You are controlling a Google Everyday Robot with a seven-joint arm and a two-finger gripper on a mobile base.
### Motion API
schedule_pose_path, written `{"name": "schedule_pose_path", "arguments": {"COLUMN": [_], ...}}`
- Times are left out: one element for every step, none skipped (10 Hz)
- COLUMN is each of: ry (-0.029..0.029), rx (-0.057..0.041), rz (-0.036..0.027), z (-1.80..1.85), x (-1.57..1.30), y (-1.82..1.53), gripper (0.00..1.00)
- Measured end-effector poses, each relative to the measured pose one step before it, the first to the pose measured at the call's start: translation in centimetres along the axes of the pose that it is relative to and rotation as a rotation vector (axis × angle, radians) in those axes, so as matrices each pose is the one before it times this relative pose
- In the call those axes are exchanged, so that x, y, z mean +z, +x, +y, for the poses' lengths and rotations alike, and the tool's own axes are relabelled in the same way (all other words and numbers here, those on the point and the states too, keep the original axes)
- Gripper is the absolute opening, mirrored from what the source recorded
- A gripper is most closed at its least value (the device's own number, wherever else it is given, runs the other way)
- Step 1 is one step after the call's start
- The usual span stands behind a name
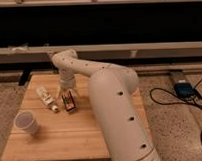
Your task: Place the eraser on the white sponge
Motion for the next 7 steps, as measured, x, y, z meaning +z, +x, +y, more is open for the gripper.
{"name": "schedule_pose_path", "arguments": {"ry": [-0.00125,-0.0002,-0.00095,-0.00145,-0.00315,-0.00134,0.00033], "rx": [-0.00023,-0.00047,0.00033,0.00086,0.00453,0.00341,-0.00227], "rz": [0.01175,0.00955,0.01987,0.01374,0.01482,0.00511,-0.00069], "z": [-0.033,0.024,0.158,0.137,0.408,0.272,-0.166], "x": [-0.656,-0.741,-1.778,-1.13,-1.043,-0.262,0.04], "y": [-0.249,-0.224,-0.475,-0.329,-0.376,-0.07,-0.005], "gripper": [0.8,0.8,0.8,0.8,0.8,0.8,0.8]}}
